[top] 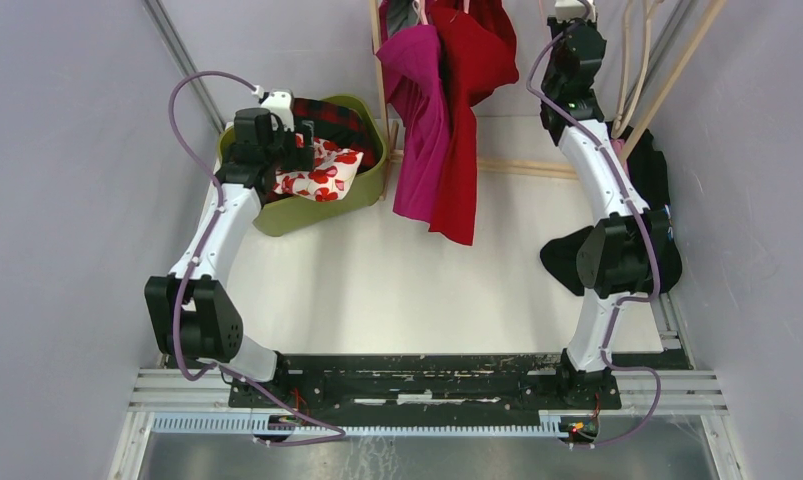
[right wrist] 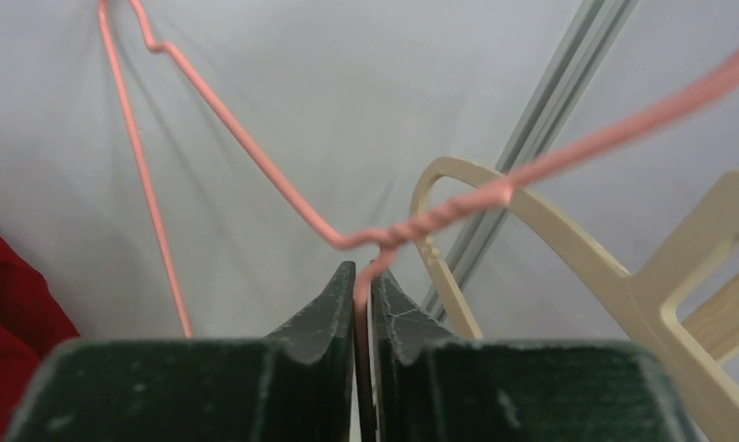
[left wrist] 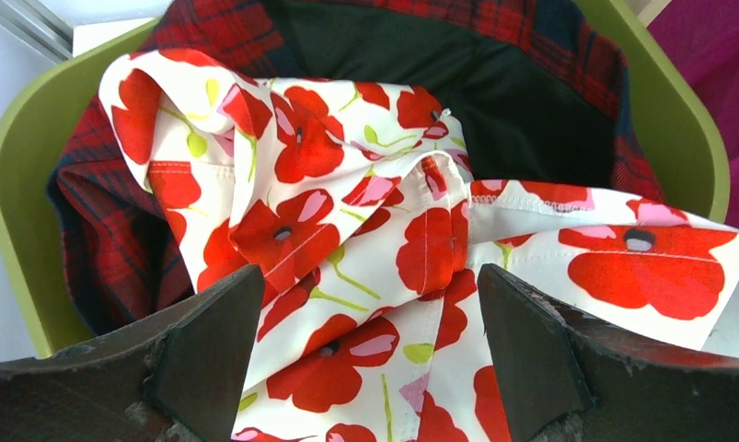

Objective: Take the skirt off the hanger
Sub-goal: Place the hanger at the clothesline.

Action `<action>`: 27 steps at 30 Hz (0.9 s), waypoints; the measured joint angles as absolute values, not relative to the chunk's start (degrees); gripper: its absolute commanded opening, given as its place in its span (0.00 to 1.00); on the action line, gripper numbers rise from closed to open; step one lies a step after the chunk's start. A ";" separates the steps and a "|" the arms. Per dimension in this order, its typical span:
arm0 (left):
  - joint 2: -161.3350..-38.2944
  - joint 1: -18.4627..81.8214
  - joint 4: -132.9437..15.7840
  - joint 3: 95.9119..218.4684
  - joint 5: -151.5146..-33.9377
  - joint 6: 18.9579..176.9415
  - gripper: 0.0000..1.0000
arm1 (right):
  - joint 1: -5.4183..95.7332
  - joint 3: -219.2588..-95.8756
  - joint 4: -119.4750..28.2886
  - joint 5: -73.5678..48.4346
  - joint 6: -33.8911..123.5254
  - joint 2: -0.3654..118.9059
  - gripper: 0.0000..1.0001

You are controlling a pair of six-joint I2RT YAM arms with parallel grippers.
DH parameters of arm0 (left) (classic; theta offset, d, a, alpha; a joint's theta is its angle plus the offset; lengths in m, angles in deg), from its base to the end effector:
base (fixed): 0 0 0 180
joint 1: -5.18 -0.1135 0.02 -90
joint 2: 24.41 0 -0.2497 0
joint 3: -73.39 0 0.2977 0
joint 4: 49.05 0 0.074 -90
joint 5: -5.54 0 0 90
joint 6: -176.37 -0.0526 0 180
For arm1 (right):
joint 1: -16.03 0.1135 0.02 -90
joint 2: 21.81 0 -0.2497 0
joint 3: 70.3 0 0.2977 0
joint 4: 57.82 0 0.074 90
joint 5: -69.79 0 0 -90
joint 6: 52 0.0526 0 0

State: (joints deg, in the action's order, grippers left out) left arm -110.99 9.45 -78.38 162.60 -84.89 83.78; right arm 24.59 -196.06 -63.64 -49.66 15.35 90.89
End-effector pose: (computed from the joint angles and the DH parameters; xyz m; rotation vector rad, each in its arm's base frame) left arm 0.4144 -0.0313 0.3195 0.1266 2.0329 -0.0260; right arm 0.5178 0.0518 0.4499 0.1041 1.2992 -0.5289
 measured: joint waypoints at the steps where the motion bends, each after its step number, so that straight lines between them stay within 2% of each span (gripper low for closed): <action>1: -110.99 9.45 -78.35 162.34 -84.89 83.78 0.93 | 24.59 -195.84 -63.38 -49.88 15.39 90.63 0.28; 7: -110.89 9.45 -78.22 161.03 -84.91 83.76 0.94 | 24.54 -195.27 -59.18 -50.69 15.15 90.52 0.40; 15: -110.27 9.47 -78.25 160.55 -84.59 83.78 0.95 | 24.54 -193.90 -54.16 -47.30 16.79 87.27 0.50; 27: -109.53 10.20 -78.29 160.50 -84.59 83.76 0.96 | 24.54 -189.81 -50.83 -39.63 19.35 69.85 0.56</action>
State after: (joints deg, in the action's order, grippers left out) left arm -109.53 10.20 -78.29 160.50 -84.59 83.76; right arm 24.54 -189.81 -50.83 -39.63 19.35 69.85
